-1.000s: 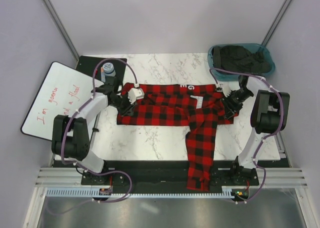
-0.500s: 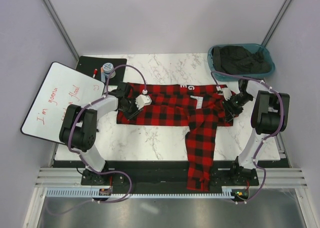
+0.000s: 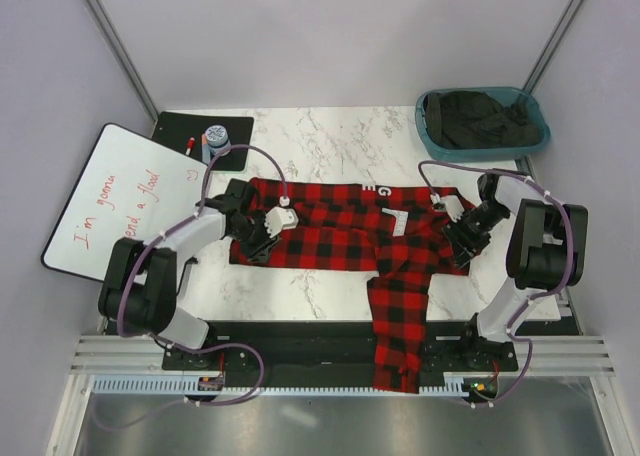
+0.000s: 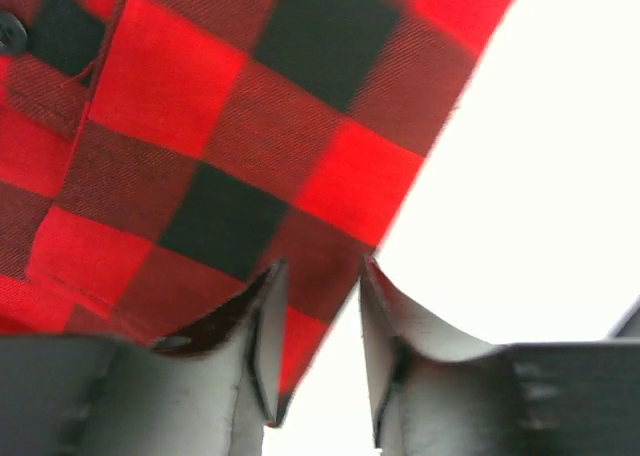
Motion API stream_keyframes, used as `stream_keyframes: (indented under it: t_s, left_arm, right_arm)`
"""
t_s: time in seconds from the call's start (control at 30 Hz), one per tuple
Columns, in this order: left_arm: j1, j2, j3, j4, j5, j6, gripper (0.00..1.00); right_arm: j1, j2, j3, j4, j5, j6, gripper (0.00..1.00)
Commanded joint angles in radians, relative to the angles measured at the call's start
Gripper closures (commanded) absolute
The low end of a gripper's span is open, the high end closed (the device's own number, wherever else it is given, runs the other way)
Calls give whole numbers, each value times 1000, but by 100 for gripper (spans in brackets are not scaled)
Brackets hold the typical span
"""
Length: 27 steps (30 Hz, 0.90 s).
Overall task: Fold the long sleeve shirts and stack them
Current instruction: Fold the shirt
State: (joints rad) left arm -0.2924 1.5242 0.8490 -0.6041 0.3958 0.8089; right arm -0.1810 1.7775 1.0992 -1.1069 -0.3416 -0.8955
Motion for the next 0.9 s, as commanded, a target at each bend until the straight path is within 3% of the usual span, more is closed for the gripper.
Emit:
stream_keyframes:
  t_s: [0.0,0.07,0.1,0.17,0.2,0.27,0.3,0.4,0.6,0.87]
  left_arm:
    - [-27,-198,65,-117,201,19,49]
    - [-89,-245,73,-140,285,62,47]
    - [-120,-277,62,-140,316,71,25]
    - [-316,-354,16,-102,298,57,12]
    - [-484,-366,4,-20,264,27,12]
    - [-636,-348,-4,42,168,-23,11]
    - [-777,-326,1,73,138,-27,12]
    - [-986,-198,25,184,49,-20,14]
    - [-1175,49,82,372,32,93,18]
    - [-1206,217,151,513,14,124,19]
  right_arm:
    - [-8,-156,82,-197,-189,-207,46]
    - [8,-255,45,-226,-255,-264,38]
    - [27,-276,33,-206,-243,-249,38]
    - [75,-285,11,-153,-231,-235,39]
    - [80,-277,14,-143,-241,-220,39]
    - [84,-236,40,-142,-261,-200,40]
    - [86,-222,51,-142,-273,-178,41]
    - [84,-179,82,-142,-295,-152,43]
    - [83,-162,113,-145,-290,-114,43]
    - [81,-165,105,-160,-296,-128,42]
